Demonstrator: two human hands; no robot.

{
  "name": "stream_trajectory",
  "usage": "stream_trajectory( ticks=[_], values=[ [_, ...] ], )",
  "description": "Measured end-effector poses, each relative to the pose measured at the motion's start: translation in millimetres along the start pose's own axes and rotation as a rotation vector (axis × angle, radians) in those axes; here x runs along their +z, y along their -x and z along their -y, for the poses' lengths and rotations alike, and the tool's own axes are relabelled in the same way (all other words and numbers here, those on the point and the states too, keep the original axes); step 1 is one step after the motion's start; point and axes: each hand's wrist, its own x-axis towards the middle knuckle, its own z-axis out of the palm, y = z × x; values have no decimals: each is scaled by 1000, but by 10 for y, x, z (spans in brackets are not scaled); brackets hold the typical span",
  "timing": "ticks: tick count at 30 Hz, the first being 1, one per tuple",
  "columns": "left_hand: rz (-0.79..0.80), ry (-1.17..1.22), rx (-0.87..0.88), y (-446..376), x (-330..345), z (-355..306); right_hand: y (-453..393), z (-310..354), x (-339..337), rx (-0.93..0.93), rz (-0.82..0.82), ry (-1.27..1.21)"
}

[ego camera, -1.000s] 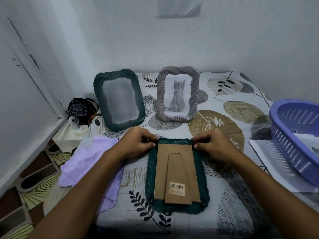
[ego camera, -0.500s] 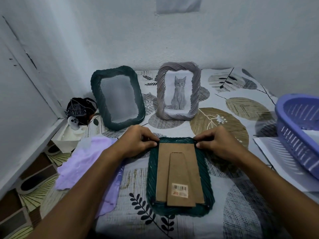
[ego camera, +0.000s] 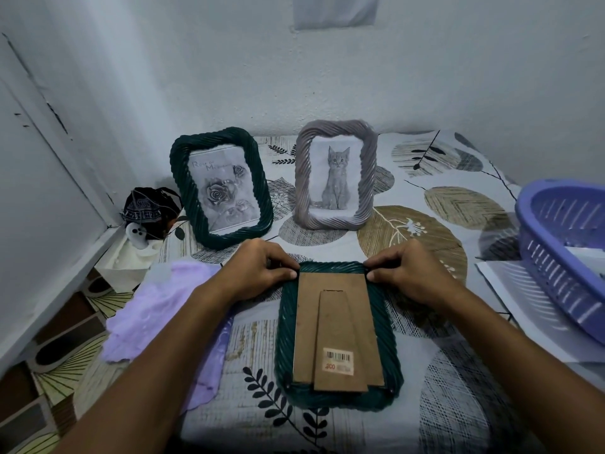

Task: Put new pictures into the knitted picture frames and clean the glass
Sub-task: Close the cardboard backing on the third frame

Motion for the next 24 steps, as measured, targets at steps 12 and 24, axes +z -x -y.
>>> stream_trajectory(
  ticks=[12,24],
  values=[
    [-23,11,2,4,25,-15,8,23,6,10,-7,-29],
    [-37,38,-50,0,47,-61,-2,15,15,15,-11,-41]
  ],
)
